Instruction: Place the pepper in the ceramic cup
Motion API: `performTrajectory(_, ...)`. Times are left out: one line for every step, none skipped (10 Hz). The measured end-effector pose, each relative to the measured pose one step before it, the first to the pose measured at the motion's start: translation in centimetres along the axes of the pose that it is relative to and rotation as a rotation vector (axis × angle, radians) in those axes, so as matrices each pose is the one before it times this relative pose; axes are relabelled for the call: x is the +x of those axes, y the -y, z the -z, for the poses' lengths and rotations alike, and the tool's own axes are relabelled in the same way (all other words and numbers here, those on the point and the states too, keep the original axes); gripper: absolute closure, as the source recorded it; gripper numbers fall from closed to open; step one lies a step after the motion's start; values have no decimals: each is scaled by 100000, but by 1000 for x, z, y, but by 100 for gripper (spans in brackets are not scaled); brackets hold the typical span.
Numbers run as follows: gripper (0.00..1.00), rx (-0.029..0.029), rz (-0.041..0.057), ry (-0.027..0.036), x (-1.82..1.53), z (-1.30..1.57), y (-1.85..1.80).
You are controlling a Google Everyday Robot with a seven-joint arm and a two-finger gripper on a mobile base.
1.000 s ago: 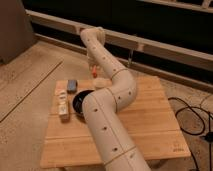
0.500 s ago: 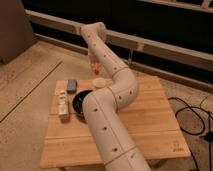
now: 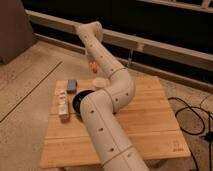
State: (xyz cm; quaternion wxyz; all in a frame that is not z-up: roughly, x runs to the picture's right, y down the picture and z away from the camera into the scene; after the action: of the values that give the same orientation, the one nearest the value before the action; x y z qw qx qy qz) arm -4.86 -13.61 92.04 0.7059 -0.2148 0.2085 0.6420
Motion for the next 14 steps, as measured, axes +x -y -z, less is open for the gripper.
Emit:
performTrajectory(100, 116, 2, -82, 16, -52, 12)
performTrajectory(100, -101, 296, 59, -16, 48, -258)
performTrajectory(100, -136, 76, -63, 15, -6, -69)
performTrajectory(100, 64, -83, 3, 0, -10, 67)
performTrajectory(100, -38, -92, -3, 3, 7, 40)
performTrajectory(100, -203, 183, 61, -13, -18, -163)
performTrajectory(100, -205, 253, -34, 7, 18, -220)
performTrajectory(100, -96, 9, -17, 6, 9, -15)
performTrajectory(100, 80, -49, 9, -2, -10, 49)
performTrajectory(100, -19, 34, 4, -1, 6, -26)
performTrajectory(100, 5, 4, -6, 1, -3, -1)
performTrajectory(100, 1, -29, 14, -2, 8, 25)
performTrajectory(100, 13, -10, -11, 2, -9, 8)
performTrajectory(100, -5, 8, -2, 0, -2, -3)
